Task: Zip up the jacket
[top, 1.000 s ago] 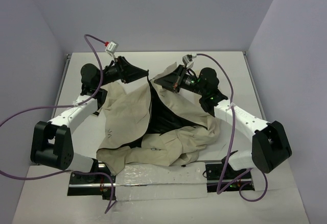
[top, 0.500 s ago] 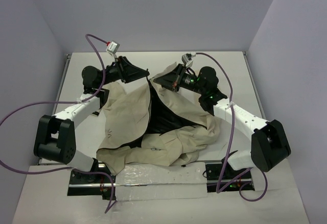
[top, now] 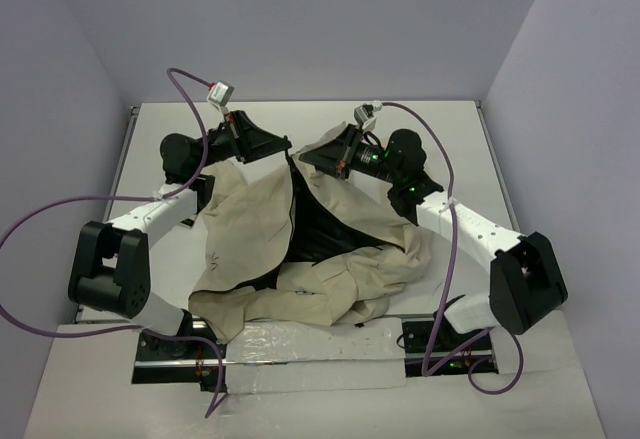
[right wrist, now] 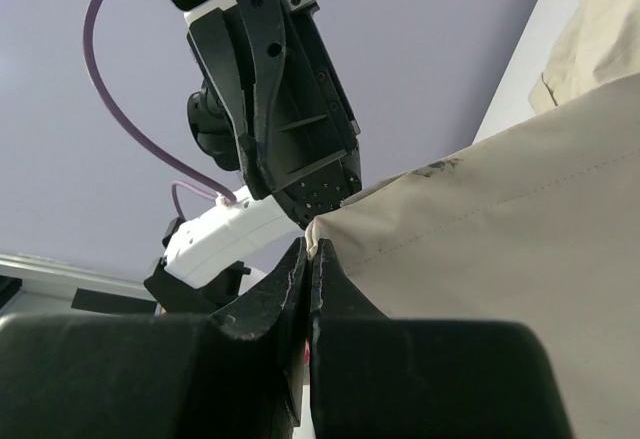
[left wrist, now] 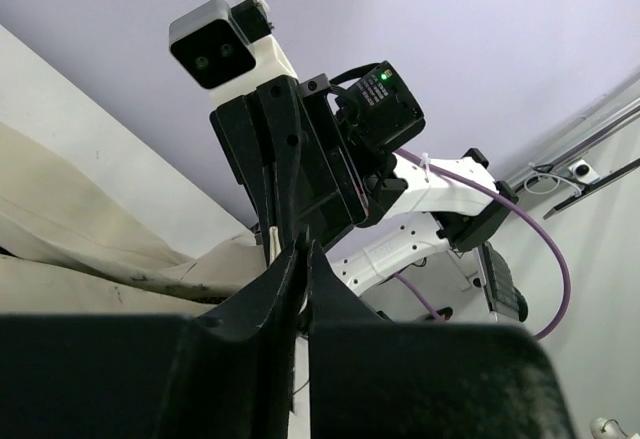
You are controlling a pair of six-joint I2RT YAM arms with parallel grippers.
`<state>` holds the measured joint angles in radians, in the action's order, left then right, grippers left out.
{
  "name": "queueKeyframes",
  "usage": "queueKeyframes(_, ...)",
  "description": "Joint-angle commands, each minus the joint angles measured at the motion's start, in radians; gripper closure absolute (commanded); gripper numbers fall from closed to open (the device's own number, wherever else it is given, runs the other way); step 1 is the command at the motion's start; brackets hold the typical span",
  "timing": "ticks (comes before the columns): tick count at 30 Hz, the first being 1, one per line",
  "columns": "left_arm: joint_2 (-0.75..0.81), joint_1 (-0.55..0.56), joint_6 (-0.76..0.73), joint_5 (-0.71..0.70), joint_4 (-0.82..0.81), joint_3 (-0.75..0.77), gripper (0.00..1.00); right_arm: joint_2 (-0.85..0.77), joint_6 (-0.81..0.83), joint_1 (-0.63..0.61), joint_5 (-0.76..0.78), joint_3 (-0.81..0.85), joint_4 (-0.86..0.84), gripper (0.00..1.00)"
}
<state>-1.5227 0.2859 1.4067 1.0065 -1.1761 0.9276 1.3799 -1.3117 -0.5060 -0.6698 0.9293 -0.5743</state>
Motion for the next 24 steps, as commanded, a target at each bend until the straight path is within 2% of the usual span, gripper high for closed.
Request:
queueKeyframes(1, 0.001, -0.007, -0.006, 0.006, -0.073, -0.003, 0.95, -0.004, -0.014, 0.004, -0.011, 0.060, -0.075, 1.00)
queueKeyframes(3, 0.001, -0.007, -0.001, 0.001, -0.083, -0.008, 1.00, -0.002, -0.016, 0.004, -0.009, 0.060, -0.075, 1.00)
queueKeyframes(9, 0.023, -0.007, -0.007, -0.013, -0.092, -0.039, 1.00, 0.006, -0.022, 0.007, -0.007, 0.063, -0.080, 1.00)
queueKeyframes(18, 0.150, -0.006, -0.155, -0.051, 0.126, -0.098, 1.00, 0.036, -0.037, 0.018, 0.038, 0.112, -0.080, 1.00)
queueKeyframes(24, 0.190, -0.001, -0.199, -0.074, 0.190, -0.118, 1.00, 0.080, -0.060, 0.017, 0.064, 0.156, -0.117, 1.00)
